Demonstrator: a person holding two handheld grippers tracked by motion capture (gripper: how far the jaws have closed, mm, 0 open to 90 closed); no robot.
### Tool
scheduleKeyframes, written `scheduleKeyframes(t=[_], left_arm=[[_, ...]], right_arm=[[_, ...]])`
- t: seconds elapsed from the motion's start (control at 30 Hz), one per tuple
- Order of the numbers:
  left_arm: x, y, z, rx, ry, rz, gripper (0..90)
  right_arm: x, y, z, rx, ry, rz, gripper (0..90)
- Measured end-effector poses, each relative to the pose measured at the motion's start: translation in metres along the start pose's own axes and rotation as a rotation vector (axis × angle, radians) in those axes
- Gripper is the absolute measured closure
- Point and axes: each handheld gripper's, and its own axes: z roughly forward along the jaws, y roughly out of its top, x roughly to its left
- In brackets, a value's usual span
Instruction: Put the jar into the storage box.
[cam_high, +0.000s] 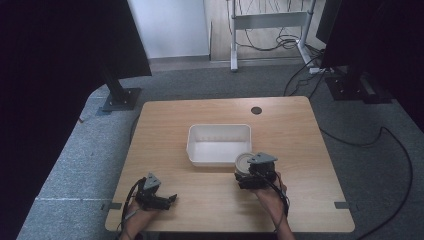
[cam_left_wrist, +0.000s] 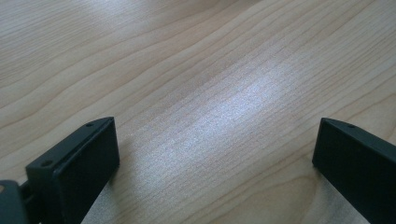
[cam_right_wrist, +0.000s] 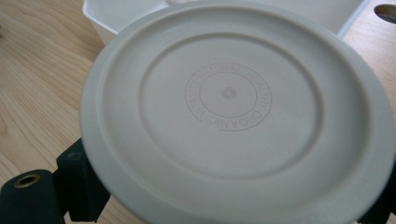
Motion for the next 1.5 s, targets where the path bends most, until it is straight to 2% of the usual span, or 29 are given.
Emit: scheduleKeyframes(t=[0.8, 1.17, 1.5], left_arm=[[0.0, 0.0, 0.0, 0.0, 0.0, 0.0, 0.2], [0.0, 0.0, 0.0, -0.001, 0.0, 0.0, 0.2], [0.0, 0.0, 0.0, 0.0, 0.0, -0.001, 0.2]], right_arm=[[0.016, 0.034, 0.02, -0.007, 0.021, -0.041, 9.1], [0.015, 0.049, 0.036, -0.003, 0.003, -0.042, 9.1], [0.01, 0.055, 0.046, -0.008, -0.013, -0.032, 9.1]])
